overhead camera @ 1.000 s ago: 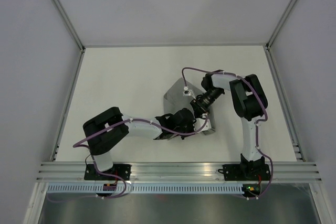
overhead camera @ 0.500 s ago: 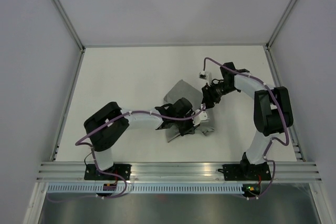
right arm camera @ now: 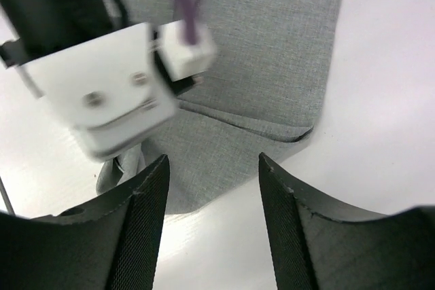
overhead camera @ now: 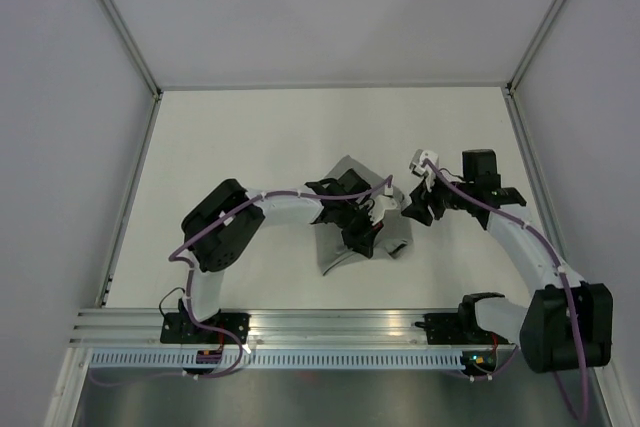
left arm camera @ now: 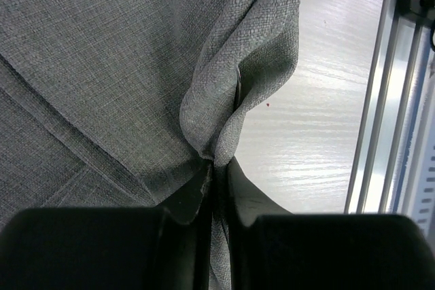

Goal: Fold the napkin, place the utensils inside, and roll it up
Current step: Roll the napkin with the utensil

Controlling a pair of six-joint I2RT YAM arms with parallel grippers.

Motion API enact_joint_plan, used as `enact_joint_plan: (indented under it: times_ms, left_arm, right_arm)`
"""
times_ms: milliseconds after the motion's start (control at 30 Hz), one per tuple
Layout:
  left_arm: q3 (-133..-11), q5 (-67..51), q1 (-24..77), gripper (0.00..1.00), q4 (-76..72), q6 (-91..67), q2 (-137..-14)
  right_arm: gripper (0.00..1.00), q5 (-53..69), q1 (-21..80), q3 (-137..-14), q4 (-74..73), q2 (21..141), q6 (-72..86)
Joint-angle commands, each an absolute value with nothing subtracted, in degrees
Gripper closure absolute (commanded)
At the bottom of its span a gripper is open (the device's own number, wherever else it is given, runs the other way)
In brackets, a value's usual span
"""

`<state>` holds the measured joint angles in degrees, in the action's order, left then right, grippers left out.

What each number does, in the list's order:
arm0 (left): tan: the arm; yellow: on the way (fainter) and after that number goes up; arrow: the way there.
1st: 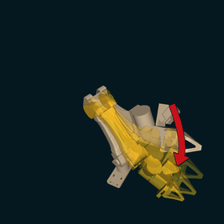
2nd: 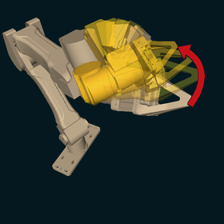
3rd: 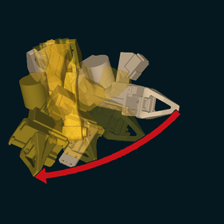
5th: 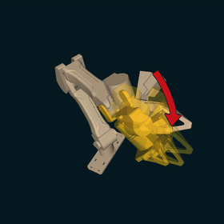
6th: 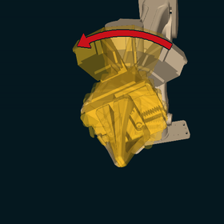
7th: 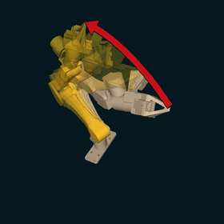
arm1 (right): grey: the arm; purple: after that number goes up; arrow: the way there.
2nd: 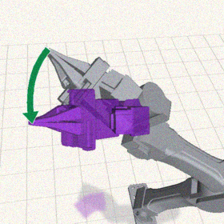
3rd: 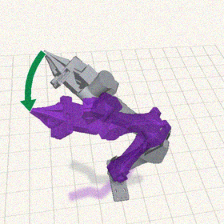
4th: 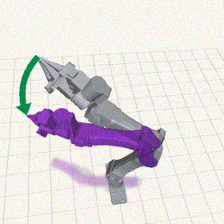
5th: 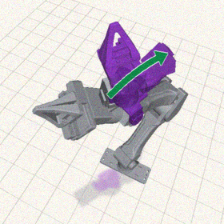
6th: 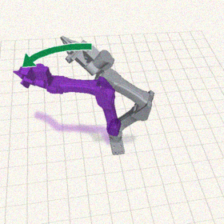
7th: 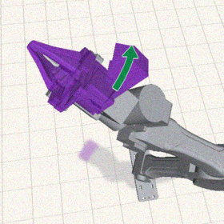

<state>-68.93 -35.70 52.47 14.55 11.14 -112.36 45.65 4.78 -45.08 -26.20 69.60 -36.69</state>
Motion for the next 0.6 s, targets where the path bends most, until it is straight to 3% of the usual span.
enact_joint_plan:
  times_ms: [0, 233, 567]
  left_arm:
    - [-71.5, -39.8, 52.0, 0.98, 21.4, 9.0, -116.2]
    - [-75.0, -41.8, 50.6, 0.98, 24.7, 8.5, -119.4]
    - [-78.4, -43.9, 49.4, 0.98, 28.0, 8.2, -123.0]
  right_arm:
    - [0.39, 49.7, 5.0, -41.2, -26.2, 62.5, -46.5]
    - [0.35, 50.2, 8.9, -39.9, -41.6, 57.1, -60.6]
    - [0.3, 35.2, 26.0, -30.1, -31.2, 51.7, -56.2]
